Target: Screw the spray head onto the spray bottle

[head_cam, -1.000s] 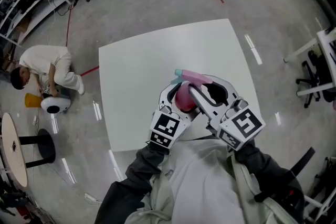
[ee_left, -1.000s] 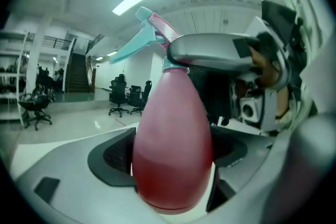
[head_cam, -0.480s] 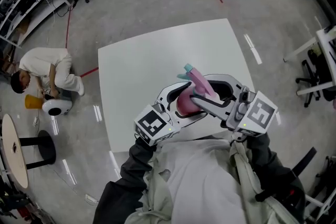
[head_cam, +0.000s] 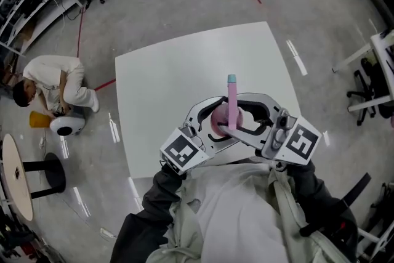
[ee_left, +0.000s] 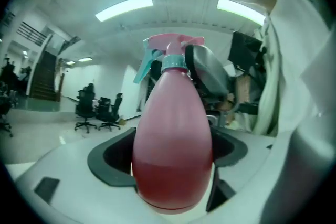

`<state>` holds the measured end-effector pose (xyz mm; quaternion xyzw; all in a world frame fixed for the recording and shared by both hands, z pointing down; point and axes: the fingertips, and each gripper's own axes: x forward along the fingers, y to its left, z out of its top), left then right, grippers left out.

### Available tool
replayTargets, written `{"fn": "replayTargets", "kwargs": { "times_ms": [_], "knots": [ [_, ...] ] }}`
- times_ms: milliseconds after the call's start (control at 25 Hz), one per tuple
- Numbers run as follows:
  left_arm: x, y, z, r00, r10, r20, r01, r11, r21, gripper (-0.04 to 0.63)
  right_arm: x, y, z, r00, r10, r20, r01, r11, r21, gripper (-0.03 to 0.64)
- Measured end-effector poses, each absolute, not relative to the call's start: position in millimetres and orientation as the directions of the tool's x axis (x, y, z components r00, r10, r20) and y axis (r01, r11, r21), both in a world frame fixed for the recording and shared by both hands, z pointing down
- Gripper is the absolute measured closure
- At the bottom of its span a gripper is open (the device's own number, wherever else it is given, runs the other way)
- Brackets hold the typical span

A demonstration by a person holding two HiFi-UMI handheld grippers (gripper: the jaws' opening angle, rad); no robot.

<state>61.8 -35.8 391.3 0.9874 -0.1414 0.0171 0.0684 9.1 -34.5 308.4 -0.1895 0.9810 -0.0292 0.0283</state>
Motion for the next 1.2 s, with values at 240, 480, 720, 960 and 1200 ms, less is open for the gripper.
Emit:
{"fn": "replayTargets", "kwargs": {
  "times_ms": [240,480,720,960,1200],
  "knots": [
    [62,-24,387,0.98,-0.189,0.068,-0.198,-0.969,0.151,0.169,4,-30,297,-0.946,-0.321,-0.044,-0.321,0.947,-0.023,0.482],
    [59,-66,420,0.786,-0.573,0.234,-0.602,-0.795,0.075,0.169,9,-75,318,-0.641,-0.765,0.057,-0.767,0.641,-0.018,0.485],
    [42,-68,412,0.86,-0.498,0.11,-0.504,-0.799,0.328,0.169,9,-47,321,-0.815,-0.574,0.074,-0.579,0.813,-0.066,0.463],
    [24,-52,396,0.952,-0.304,0.037,-0.303,-0.919,0.252,0.169,27,-36,319,-0.885,-0.459,0.071,-0.461,0.887,-0.015,0.395],
    [54,9,388,0.998,0.054,0.018,0.049,-0.973,0.226,0.169,20,-31,294,-0.975,-0.222,-0.015,-0.222,0.975,-0.029,0.279]
  ]
}}
